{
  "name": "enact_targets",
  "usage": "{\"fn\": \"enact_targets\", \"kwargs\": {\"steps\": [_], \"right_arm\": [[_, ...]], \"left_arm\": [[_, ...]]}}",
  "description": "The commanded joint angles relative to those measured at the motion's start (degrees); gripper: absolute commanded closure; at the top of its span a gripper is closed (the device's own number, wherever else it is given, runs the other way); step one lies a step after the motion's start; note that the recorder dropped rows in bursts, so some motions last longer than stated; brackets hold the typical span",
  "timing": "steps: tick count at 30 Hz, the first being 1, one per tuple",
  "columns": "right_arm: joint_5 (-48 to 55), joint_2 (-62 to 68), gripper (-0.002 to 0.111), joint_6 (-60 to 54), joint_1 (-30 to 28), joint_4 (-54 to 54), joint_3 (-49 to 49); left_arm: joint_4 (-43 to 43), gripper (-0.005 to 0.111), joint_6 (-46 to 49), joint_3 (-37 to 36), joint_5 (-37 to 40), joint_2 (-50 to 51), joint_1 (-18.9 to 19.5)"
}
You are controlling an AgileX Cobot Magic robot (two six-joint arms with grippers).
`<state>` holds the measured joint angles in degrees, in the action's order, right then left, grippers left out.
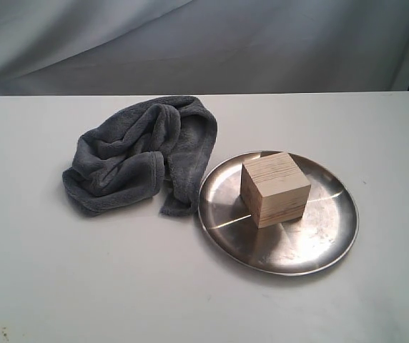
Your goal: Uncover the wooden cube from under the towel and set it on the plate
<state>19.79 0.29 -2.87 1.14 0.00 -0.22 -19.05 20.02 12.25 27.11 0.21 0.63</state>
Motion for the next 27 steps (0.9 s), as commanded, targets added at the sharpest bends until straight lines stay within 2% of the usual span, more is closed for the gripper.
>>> {"fn": "enact_targets", "kwargs": {"steps": [1,6,8,9,11,18,27], "right_arm": [[-0.1,-0.3,0.108,0.1,0.1,0.0,0.2],[-0.1,-0.3,0.108,0.1,0.1,0.0,0.2],[-0.1,-0.3,0.108,0.1,0.1,0.0,0.2],[-0.1,-0.3,0.108,0.1,0.1,0.0,0.2],[-0.1,-0.3,0.108,0.1,0.1,0.0,0.2],[-0.1,-0.3,0.108,0.1,0.1,0.0,0.2],[-0.1,-0.3,0.108,0.1,0.1,0.0,0.2]], "left_arm": [[-1.8,0.107,-0.6,-0.2,-3.4,-0.2,0.1],[-0.9,0.107,-1.5,-0.2,-4.6,-0.2,0.1],[9.0,0.107,-14.5,-1.0,-5.0,-0.2,0.1],[16.7,0.107,-25.6,-2.0,-5.0,-0.2,0.1],[21.1,0.107,-33.1,-3.9,-7.2,-0.2,0.1],[20.6,0.107,-29.5,-9.7,-9.2,-0.2,0.1],[21.4,0.107,-23.9,-10.2,-7.6,-0.2,0.1]]}}
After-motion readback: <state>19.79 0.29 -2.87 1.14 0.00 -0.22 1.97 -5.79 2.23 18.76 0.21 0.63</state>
